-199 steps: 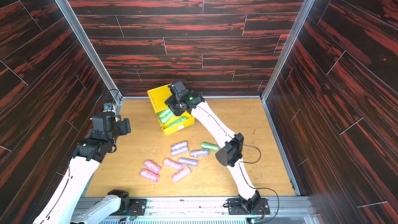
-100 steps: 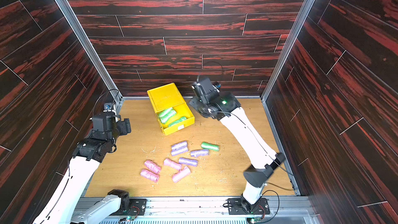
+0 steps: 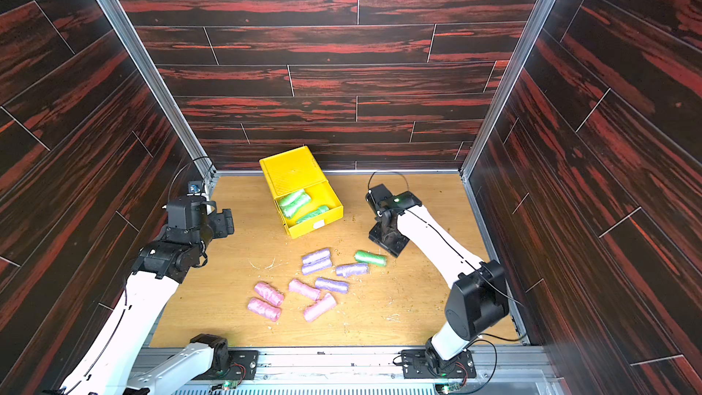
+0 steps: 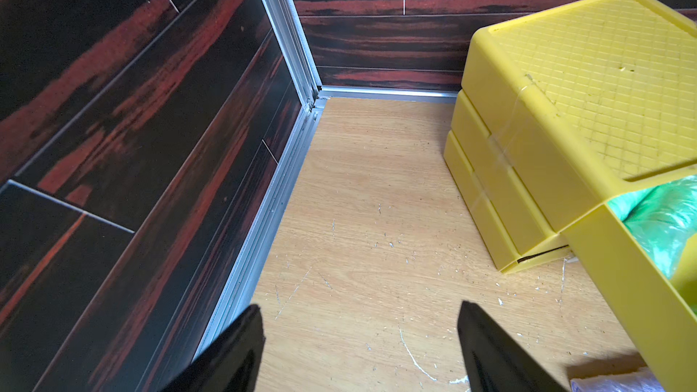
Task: Sort the rolls of trash bags by color and place them into the drawer
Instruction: Pick up the roll of trash bags from the center of the board.
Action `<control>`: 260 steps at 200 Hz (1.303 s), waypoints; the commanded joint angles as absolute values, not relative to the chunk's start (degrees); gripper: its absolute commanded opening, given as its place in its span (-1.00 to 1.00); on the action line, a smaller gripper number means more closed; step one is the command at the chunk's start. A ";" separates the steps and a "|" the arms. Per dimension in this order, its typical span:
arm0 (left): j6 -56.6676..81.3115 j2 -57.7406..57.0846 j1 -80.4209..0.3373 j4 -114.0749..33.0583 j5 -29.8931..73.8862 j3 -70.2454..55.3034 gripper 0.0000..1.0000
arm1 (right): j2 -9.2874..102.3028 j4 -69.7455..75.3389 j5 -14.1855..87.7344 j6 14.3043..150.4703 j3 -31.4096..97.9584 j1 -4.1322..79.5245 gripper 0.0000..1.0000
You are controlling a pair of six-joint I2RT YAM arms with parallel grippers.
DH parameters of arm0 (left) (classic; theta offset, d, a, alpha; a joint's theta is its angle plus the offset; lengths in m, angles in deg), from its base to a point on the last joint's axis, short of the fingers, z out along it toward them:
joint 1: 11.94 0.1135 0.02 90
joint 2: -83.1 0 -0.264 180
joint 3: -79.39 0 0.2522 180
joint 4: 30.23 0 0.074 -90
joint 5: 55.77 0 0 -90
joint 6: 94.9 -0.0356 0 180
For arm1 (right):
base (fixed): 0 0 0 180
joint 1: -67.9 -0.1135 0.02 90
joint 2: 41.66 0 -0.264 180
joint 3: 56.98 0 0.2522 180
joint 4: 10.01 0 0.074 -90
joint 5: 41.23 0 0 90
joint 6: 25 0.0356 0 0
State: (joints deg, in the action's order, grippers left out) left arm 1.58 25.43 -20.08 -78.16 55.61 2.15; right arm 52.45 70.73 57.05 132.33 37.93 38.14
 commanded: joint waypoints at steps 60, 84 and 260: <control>1.80 26.41 -19.76 -77.48 55.73 2.93 0.69 | 56.96 63.19 42.12 149.51 31.84 39.30 0.19; 1.91 26.50 -19.76 -77.48 55.44 2.95 0.69 | 56.99 61.24 42.45 152.28 30.73 40.19 0.20; 2.05 26.60 -19.74 -77.53 54.00 3.13 0.69 | 63.55 52.94 44.13 161.09 28.70 41.20 0.29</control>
State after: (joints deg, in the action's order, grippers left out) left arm 1.60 25.52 -20.08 -77.99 54.48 2.54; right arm 63.03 53.29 42.82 158.04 29.36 40.98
